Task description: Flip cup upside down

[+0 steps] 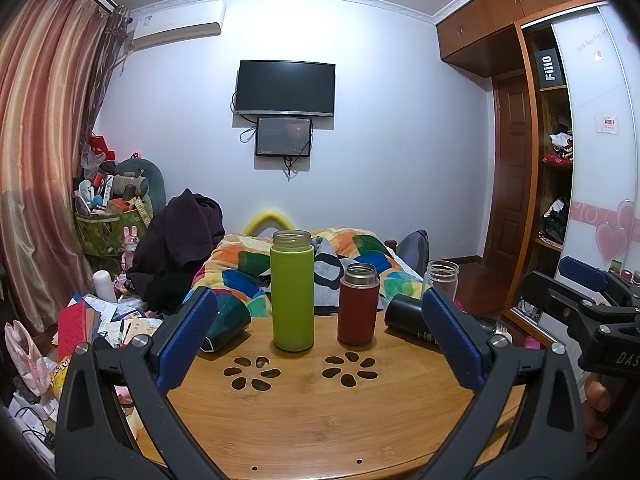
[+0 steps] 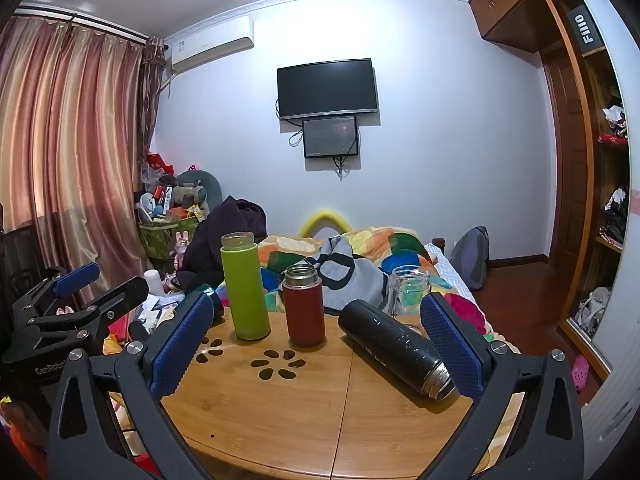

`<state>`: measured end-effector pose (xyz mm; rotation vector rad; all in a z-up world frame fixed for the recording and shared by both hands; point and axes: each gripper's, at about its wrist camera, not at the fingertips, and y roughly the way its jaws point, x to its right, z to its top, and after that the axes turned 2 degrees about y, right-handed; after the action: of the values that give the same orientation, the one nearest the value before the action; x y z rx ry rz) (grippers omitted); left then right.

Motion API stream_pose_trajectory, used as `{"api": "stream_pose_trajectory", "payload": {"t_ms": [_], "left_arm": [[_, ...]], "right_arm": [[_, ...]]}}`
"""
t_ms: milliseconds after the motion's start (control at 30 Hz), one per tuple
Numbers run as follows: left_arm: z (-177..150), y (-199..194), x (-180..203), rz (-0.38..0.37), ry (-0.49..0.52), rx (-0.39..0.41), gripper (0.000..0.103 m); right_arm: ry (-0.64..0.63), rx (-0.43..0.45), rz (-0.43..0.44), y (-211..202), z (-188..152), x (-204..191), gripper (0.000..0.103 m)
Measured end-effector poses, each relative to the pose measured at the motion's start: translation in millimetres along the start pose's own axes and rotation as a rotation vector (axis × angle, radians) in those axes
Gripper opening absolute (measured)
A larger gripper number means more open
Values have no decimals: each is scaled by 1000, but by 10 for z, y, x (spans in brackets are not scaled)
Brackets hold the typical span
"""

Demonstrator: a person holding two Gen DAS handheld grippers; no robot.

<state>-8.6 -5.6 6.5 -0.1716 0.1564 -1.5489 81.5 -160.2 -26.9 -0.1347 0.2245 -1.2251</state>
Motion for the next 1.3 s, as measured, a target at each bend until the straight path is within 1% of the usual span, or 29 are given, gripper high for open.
{"api": "stream_pose_trajectory", "payload": {"t_ms": [67,167,1300], "left_arm": [[-6,5,-2,-1,1,-1,103],[-7,6,-1,0,2,-1,103],[17,-9,-3,-2,-2,-7,103]], "right_arm": [[-1,17,1,-4,-1,0,103],[-2,20,2,-4,-1,0,103],[-2,16,1,21,-14,-4,103]]}}
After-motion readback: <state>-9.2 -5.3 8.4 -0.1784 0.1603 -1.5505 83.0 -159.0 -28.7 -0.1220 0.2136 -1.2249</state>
